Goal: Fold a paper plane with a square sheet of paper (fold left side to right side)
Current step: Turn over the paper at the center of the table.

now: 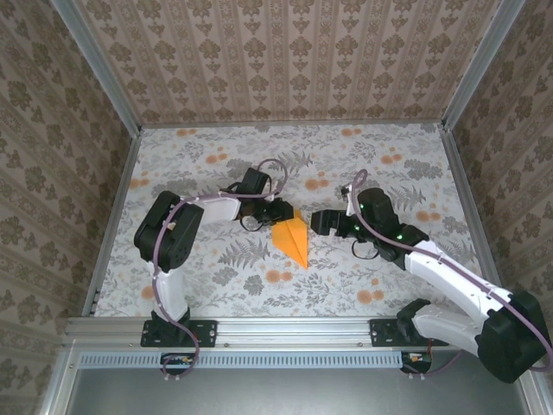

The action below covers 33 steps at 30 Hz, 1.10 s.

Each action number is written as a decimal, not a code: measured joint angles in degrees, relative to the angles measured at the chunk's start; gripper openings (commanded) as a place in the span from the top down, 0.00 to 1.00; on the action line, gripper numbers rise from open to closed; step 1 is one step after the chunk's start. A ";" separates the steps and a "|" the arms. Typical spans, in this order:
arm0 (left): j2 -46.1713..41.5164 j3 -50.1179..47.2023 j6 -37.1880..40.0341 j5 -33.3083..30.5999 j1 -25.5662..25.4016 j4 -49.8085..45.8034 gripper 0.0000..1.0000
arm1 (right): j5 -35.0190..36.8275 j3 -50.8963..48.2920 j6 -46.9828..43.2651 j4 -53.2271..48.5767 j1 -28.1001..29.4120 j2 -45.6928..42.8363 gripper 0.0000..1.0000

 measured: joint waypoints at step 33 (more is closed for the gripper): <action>-24.57 4.31 -3.28 9.35 6.45 5.27 1.00 | -36.48 0.31 23.78 49.96 -4.61 25.22 0.12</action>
